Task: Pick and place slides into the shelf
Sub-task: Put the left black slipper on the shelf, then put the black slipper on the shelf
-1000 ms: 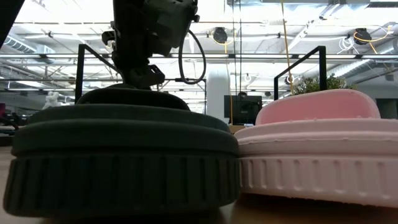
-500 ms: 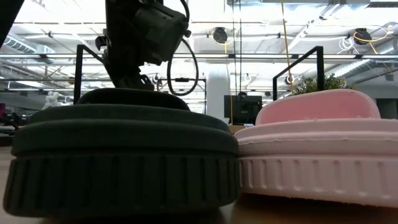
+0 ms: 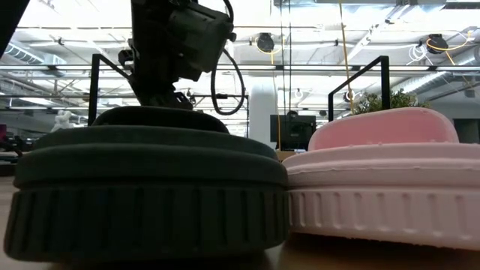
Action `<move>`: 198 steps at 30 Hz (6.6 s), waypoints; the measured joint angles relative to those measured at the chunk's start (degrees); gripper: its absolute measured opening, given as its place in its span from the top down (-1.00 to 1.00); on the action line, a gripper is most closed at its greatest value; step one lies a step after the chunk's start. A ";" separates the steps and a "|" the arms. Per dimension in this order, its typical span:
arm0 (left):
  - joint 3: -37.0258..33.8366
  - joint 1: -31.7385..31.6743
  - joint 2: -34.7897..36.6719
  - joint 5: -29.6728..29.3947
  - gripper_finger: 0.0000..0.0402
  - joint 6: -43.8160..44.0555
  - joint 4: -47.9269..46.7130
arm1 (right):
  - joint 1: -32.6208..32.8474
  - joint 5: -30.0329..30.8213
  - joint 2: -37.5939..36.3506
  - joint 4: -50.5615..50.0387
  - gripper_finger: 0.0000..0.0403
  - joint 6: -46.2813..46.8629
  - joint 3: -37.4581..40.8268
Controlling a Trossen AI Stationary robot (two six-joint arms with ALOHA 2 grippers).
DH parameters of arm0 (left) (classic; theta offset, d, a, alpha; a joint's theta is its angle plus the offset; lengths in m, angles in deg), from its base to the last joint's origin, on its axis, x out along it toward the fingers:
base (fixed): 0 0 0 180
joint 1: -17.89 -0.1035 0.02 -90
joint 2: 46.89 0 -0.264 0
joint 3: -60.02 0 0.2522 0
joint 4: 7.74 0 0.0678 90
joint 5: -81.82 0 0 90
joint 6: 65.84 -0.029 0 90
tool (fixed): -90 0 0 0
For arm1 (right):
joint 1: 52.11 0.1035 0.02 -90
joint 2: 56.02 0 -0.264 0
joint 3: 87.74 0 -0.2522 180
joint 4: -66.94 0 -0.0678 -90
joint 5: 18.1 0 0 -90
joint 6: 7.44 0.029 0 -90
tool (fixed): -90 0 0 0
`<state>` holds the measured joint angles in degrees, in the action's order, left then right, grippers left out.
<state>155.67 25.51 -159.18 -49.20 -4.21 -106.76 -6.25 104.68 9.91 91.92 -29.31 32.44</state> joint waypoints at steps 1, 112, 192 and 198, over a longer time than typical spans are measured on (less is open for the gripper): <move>0.00 0.00 0.00 0.15 0.83 0.02 -0.03 | 0.00 0.00 0.00 0.00 0.18 0.00 0.00; 10.14 31.41 -6.25 12.64 0.34 -16.87 36.92 | 5.25 -10.08 15.21 -5.29 0.18 -5.37 -12.92; 22.62 30.51 -10.34 18.03 0.64 -10.32 23.43 | 5.25 -10.32 15.21 -7.54 0.18 -4.26 -12.85; 27.57 31.45 -10.32 18.04 0.64 -16.59 22.13 | 5.25 -10.34 15.21 -7.58 0.18 -4.25 -12.85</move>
<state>183.24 56.96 -169.49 -31.16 -20.79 -84.63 -1.00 94.34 25.12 84.34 -33.56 19.58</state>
